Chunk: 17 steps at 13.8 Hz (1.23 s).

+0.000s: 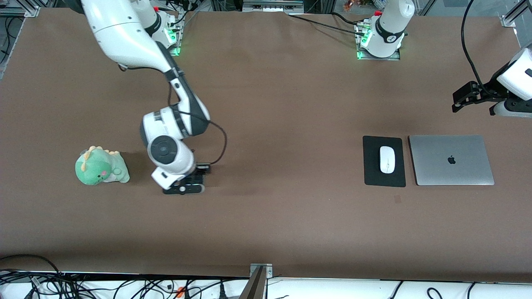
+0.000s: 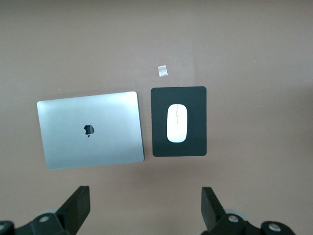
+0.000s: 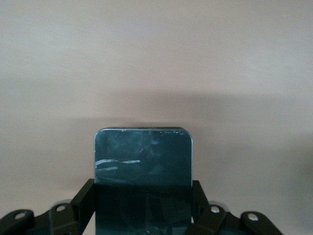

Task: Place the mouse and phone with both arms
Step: 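Carry the phone beside the green plush toy with the right gripper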

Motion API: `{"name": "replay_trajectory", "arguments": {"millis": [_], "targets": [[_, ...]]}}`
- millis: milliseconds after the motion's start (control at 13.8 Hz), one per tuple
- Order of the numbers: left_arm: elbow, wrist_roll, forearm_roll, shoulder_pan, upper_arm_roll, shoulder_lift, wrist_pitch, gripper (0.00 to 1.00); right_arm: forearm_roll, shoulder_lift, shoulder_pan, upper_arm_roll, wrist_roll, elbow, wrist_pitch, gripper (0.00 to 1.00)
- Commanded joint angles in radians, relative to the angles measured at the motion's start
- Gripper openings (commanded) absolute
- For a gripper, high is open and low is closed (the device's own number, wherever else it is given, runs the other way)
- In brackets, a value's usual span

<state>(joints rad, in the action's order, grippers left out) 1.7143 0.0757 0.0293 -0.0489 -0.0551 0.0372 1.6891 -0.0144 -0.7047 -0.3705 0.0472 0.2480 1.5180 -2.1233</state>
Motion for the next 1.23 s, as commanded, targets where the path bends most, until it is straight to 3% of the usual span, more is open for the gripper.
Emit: {"name": "replay_trajectory", "arguments": {"millis": [0,507,796,868,941,1013,1158], "targets": [[-0.038,-0.008,-0.006,-0.006,0.012,-0.025,-0.023,1.00,0.037,0.097,0.094,-0.018,-0.139,0.161,-0.058,0.54],[-0.039,-0.008,-0.005,-0.006,0.014,-0.026,-0.022,1.00,0.039,0.102,0.154,-0.018,-0.177,0.289,-0.207,0.54],[-0.058,-0.005,-0.003,-0.008,0.020,-0.028,-0.025,1.00,0.039,0.087,0.183,-0.018,-0.179,0.294,-0.221,0.59],[-0.065,-0.005,-0.003,-0.008,0.023,-0.036,-0.026,1.00,0.040,0.085,0.198,-0.018,-0.177,0.294,-0.230,0.67],[-0.068,-0.004,-0.003,-0.008,0.024,-0.037,-0.026,1.00,0.043,0.082,0.203,-0.020,-0.173,0.291,-0.234,0.90],[-0.068,-0.004,-0.003,-0.008,0.024,-0.037,-0.026,1.00,0.066,0.083,0.202,-0.020,-0.168,0.286,-0.234,1.00],[-0.076,-0.004,-0.003,-0.008,0.024,-0.040,-0.028,1.00,0.088,0.105,0.200,-0.024,-0.159,0.280,-0.224,1.00]]}}
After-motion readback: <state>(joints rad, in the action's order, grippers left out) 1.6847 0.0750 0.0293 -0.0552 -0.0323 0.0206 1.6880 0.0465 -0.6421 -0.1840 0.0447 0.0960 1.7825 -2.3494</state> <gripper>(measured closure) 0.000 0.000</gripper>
